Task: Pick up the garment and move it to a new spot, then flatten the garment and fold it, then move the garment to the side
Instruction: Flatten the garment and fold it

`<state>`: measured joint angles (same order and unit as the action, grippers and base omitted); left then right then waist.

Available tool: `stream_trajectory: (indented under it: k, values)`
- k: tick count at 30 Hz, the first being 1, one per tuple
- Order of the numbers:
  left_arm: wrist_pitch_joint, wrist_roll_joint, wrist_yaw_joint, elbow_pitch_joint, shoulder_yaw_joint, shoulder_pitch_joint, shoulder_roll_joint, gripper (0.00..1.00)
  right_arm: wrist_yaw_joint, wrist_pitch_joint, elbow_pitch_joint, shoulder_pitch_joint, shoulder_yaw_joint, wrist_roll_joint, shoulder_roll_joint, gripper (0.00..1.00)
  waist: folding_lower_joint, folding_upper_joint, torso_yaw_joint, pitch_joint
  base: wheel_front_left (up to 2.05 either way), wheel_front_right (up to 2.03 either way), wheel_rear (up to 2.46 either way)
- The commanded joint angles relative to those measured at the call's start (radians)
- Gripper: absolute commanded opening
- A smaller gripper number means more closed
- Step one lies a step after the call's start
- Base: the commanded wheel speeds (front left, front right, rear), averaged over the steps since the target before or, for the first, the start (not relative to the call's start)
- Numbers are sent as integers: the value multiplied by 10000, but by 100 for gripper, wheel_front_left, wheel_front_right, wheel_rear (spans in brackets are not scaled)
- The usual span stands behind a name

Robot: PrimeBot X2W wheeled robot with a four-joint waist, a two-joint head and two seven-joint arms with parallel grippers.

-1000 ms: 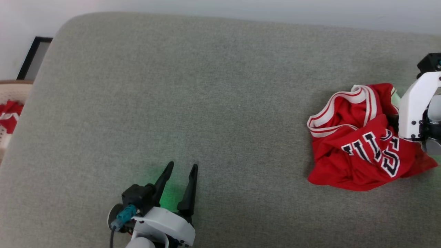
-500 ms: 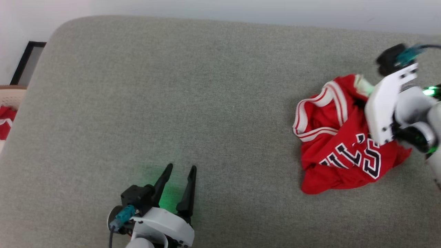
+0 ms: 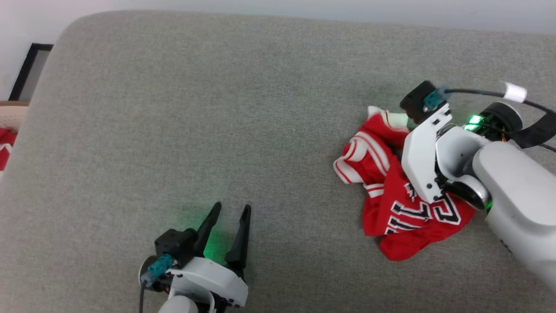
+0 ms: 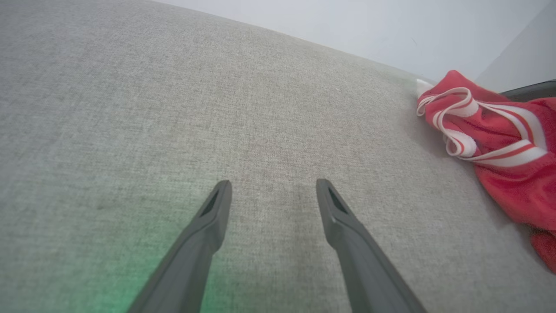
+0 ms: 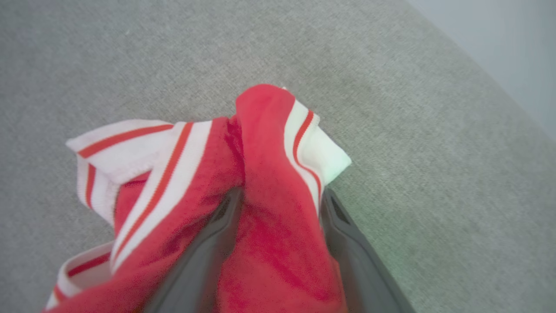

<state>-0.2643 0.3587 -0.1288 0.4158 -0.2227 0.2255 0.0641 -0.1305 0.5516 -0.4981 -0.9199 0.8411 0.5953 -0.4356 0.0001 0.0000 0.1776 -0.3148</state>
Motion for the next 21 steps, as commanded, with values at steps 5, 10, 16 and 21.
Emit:
stream_trajectory:
  k: [5,10,16,21]
  values:
    - [3,17,-23,14,157,-68,-32,100,-3,-186,297,-318,-420,601,-535,100,-1,0,-196,34,0,0,0]
    - [3,37,-23,14,0,121,-67,100,-3,56,836,-716,-849,1252,-1232,100,-1,0,-270,-185,0,0,0]
    - [7,120,-25,55,-299,384,-105,100,-3,348,937,-1508,-942,1769,-1647,100,-1,0,-58,-585,0,0,0]
    - [16,249,-5,153,-379,437,-106,100,-3,725,473,-1874,-20,1598,-1975,100,-1,0,227,-804,0,0,0]
